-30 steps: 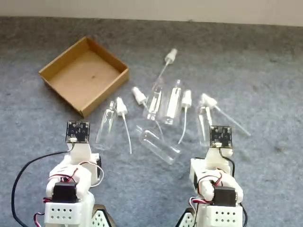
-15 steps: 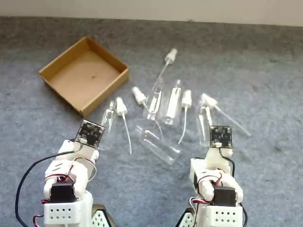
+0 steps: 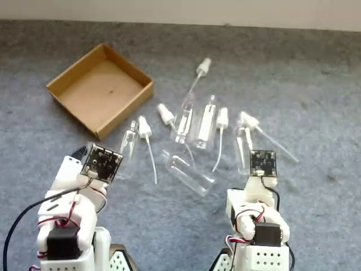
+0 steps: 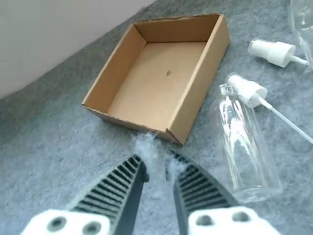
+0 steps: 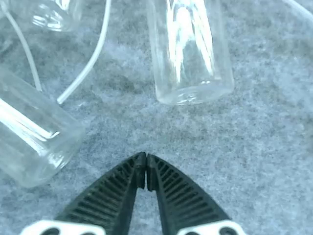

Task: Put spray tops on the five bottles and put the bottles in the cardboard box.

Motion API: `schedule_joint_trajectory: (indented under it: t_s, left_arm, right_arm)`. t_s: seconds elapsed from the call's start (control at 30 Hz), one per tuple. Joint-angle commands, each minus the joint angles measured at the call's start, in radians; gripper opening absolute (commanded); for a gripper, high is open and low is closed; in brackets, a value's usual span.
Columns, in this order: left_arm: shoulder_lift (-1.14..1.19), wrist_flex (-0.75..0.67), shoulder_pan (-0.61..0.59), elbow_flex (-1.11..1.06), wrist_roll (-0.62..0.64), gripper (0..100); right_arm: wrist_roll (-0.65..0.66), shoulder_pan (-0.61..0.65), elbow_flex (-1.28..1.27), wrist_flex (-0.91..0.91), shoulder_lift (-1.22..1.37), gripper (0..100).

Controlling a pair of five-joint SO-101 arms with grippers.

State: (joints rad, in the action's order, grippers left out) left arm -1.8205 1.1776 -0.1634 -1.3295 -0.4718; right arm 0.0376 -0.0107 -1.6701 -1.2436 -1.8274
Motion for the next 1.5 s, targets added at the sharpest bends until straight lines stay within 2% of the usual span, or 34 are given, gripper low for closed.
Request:
schedule_joint_trajectory:
  t_s: [0.0,0.13,0.47,0.67,0.77,0.93,1.13,1.23,1.33,1.47]
  left_arm:
    - [0.010,0.071,-0.010,0.116,-0.023,1]
    - [0.090,0.110,-0.012,0.208,-0.023,1]
    - [0.742,0.121,-0.005,0.527,-0.017,1]
    - [1.064,0.256,0.048,0.725,-0.014,1]
    - [1.193,0.316,0.104,0.819,0.091,3]
    - [1.365,0.348,0.163,0.975,0.269,15]
    - [1.540,0.350,0.193,1.086,0.443,16]
    - [1.647,0.350,0.183,1.113,0.497,18]
    - [1.745,0.350,0.171,1.145,0.535,25]
    - [1.836,0.341,0.157,1.204,0.539,28]
  right_arm:
    - [0.011,-0.002,-0.130,-0.007,-0.010,0.5]
    - [0.011,-0.002,-0.130,-0.007,-0.010,0.5]
    - [0.011,-0.002,-0.130,-0.007,-0.010,0.5]
    - [0.011,-0.002,-0.130,-0.007,-0.010,0.5]
    - [0.011,-0.002,-0.130,-0.007,-0.010,0.5]
    - [0.011,-0.002,-0.130,-0.007,-0.010,0.5]
    - [0.011,-0.002,-0.130,-0.007,-0.010,0.5]
    - [0.011,-0.002,-0.130,-0.007,-0.010,0.5]
    - [0.011,-0.002,-0.130,-0.007,-0.010,0.5]
    - [0.011,-0.002,-0.130,-0.007,-0.010,0.5]
